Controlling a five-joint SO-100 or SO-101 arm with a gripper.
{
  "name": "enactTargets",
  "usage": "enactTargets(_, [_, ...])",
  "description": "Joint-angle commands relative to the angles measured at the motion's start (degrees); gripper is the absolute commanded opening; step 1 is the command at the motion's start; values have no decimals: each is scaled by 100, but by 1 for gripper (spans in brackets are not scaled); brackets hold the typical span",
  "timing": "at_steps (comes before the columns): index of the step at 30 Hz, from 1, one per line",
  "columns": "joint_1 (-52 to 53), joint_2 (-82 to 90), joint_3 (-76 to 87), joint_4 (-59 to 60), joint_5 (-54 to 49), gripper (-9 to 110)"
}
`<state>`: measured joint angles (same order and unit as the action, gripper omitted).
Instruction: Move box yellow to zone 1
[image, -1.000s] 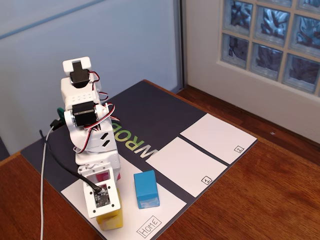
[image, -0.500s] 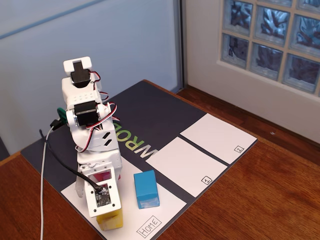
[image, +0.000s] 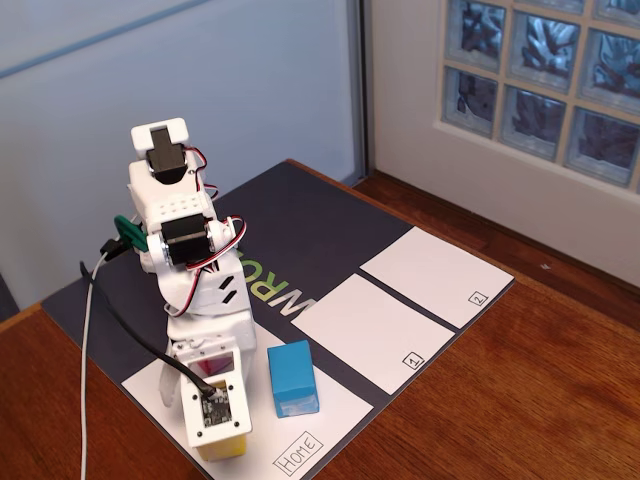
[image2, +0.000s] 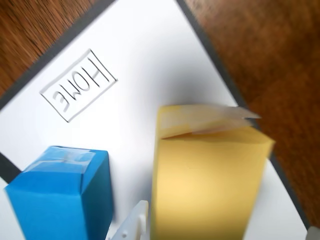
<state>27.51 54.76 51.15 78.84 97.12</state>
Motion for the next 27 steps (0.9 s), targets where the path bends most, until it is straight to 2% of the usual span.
enactTargets(1, [-114, 0, -176, -132, 62, 37])
enactTargets(17, [-308, -615, -176, -387, 105, 36])
enactTargets(24, [-237, -633, -185, -360, 62, 12])
enactTargets(27, [-193, -606, -246, -343, -35, 5])
